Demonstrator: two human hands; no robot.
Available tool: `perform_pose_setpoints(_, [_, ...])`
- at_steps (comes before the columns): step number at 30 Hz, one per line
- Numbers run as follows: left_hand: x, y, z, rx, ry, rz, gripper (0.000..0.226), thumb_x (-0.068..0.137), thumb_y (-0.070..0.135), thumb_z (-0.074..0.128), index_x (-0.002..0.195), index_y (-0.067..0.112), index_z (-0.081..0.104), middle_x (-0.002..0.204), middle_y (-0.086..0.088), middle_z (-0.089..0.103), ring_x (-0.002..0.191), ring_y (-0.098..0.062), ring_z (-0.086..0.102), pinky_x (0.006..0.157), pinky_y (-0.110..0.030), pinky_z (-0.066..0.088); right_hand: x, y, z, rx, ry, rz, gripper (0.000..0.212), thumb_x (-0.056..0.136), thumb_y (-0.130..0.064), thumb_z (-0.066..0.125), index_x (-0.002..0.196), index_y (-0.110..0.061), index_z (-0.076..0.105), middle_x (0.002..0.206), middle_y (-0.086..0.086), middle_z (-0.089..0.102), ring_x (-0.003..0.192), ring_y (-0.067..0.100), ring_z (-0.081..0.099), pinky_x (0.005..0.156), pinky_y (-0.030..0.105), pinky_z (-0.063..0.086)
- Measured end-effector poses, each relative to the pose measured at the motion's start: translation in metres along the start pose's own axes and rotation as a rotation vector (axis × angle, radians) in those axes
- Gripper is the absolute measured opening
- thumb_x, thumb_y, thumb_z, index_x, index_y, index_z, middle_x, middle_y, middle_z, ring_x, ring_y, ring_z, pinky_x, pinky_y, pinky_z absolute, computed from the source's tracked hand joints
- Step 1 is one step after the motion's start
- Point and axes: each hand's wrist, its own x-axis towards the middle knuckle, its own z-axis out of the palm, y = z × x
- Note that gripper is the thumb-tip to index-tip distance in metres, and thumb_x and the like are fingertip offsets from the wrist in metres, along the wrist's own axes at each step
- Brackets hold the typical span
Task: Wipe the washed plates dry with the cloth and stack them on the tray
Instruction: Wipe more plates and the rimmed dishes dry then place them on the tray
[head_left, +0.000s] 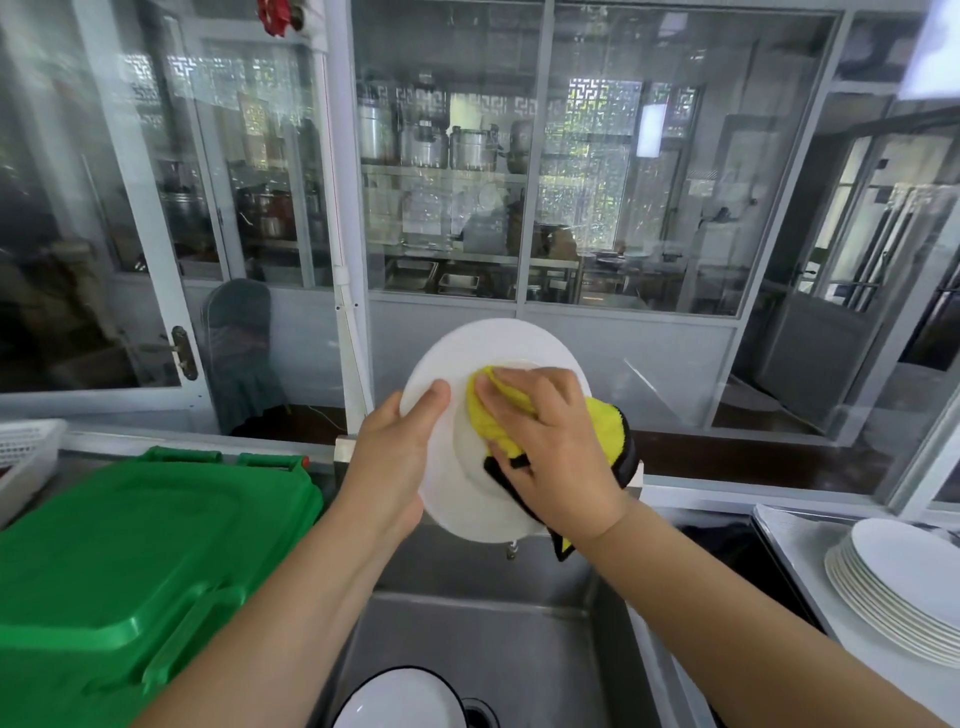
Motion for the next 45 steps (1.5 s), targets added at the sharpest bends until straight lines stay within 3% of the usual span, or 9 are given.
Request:
perform_pose_setpoints(7, [0.004, 0.011, -0.009, 0.009, 0.011, 0.032, 0.011, 0.087, 0.026, 0.065, 0.089, 0.016, 0.068, 0.083, -0.002, 0.075, 0.073, -0.018, 0.072, 0.059, -0.031, 0.057, -0.03, 0.003, -0.001, 0.036, -0.054, -0.116, 0.037, 0.078, -0.014, 0.065, 0.114, -0.006, 0.069, 0.125, 0.001, 0.045, 0.098, 0.028, 0.044, 0.089, 0.036, 0.044])
perform_pose_setpoints(12, [0.003, 0.015, -0.016, 0.064, 0.004, 0.045, 0.009, 0.089, 0.024, 0.064, 0.088, 0.018, 0.07, 0.083, 0.0, 0.075, 0.072, -0.016, 0.071, 0.057, -0.028, 0.057, -0.019, 0.026, -0.014, -0.057, 0.047, 0.115, 0.055, 0.062, 0.006, 0.081, 0.115, -0.001, 0.067, 0.115, 0.018, 0.059, 0.101, 0.028, 0.04, 0.093, 0.025, 0.034])
perform_pose_setpoints(15, [0.0, 0.009, -0.019, 0.129, -0.021, 0.044, 0.008, 0.087, 0.026, 0.065, 0.086, 0.022, 0.073, 0.087, -0.001, 0.075, 0.077, -0.019, 0.072, 0.061, -0.031, 0.057, 0.005, 0.027, -0.021, -0.016, 0.166, 0.212, 0.046, 0.076, -0.005, 0.072, 0.121, -0.004, 0.063, 0.116, 0.019, 0.056, 0.102, 0.026, 0.039, 0.093, 0.015, 0.028])
perform_pose_setpoints(21, [-0.013, 0.002, 0.004, 0.275, -0.179, 0.109, 0.013, 0.077, 0.039, 0.073, 0.088, 0.032, 0.074, 0.086, -0.004, 0.075, 0.08, -0.023, 0.071, 0.077, -0.044, 0.054, 0.039, 0.002, -0.008, 0.059, 0.052, 0.151, 0.038, 0.086, -0.036, 0.057, 0.119, -0.02, 0.066, 0.123, 0.005, 0.056, 0.112, 0.023, 0.049, 0.092, 0.035, 0.035])
perform_pose_setpoints(25, [-0.019, 0.005, 0.001, 0.298, -0.177, 0.167, 0.018, 0.073, 0.039, 0.071, 0.089, 0.03, 0.074, 0.088, -0.004, 0.075, 0.086, -0.025, 0.071, 0.079, -0.045, 0.054, 0.035, 0.013, -0.012, 0.385, 0.151, 0.414, 0.028, 0.084, -0.036, 0.058, 0.107, -0.025, 0.069, 0.111, -0.008, 0.058, 0.101, 0.001, 0.056, 0.087, 0.016, 0.041])
perform_pose_setpoints(31, [-0.027, 0.016, 0.004, 0.203, -0.088, 0.297, 0.012, 0.073, 0.041, 0.068, 0.082, 0.035, 0.073, 0.083, 0.004, 0.074, 0.076, -0.012, 0.069, 0.065, -0.029, 0.057, 0.015, 0.019, -0.008, 0.836, 0.456, 1.027, 0.008, 0.091, -0.027, 0.059, 0.087, -0.028, 0.066, 0.084, -0.014, 0.064, 0.077, 0.002, 0.059, 0.071, 0.016, 0.046])
perform_pose_setpoints(36, [-0.02, 0.018, 0.008, 0.107, -0.178, 0.256, 0.017, 0.067, 0.03, 0.078, 0.084, 0.032, 0.074, 0.084, 0.01, 0.074, 0.076, -0.004, 0.069, 0.058, -0.018, 0.052, 0.001, 0.013, -0.004, 0.932, 0.637, 1.239, 0.028, 0.09, -0.026, 0.057, 0.063, -0.02, 0.049, 0.059, -0.008, 0.048, 0.052, 0.004, 0.044, 0.047, 0.012, 0.038])
perform_pose_setpoints(42, [0.003, 0.033, -0.004, 0.417, -0.335, 0.106, 0.037, 0.063, 0.044, 0.078, 0.096, 0.03, 0.071, 0.098, 0.003, 0.074, 0.09, -0.019, 0.071, 0.08, -0.041, 0.057, -0.003, 0.019, -0.018, 0.785, 0.498, 1.043, 0.003, 0.085, -0.023, 0.067, 0.086, -0.024, 0.07, 0.074, -0.011, 0.067, 0.07, 0.006, 0.062, 0.066, 0.021, 0.052])
perform_pose_setpoints(45, [0.0, 0.033, -0.004, 0.536, -0.316, 0.1, 0.04, 0.069, 0.051, 0.071, 0.1, 0.027, 0.07, 0.097, 0.005, 0.074, 0.09, -0.018, 0.07, 0.09, -0.05, 0.052, -0.006, 0.018, -0.021, 0.666, 0.415, 0.936, 0.016, 0.084, -0.028, 0.066, 0.1, -0.029, 0.069, 0.096, -0.006, 0.069, 0.092, 0.012, 0.064, 0.087, 0.036, 0.053])
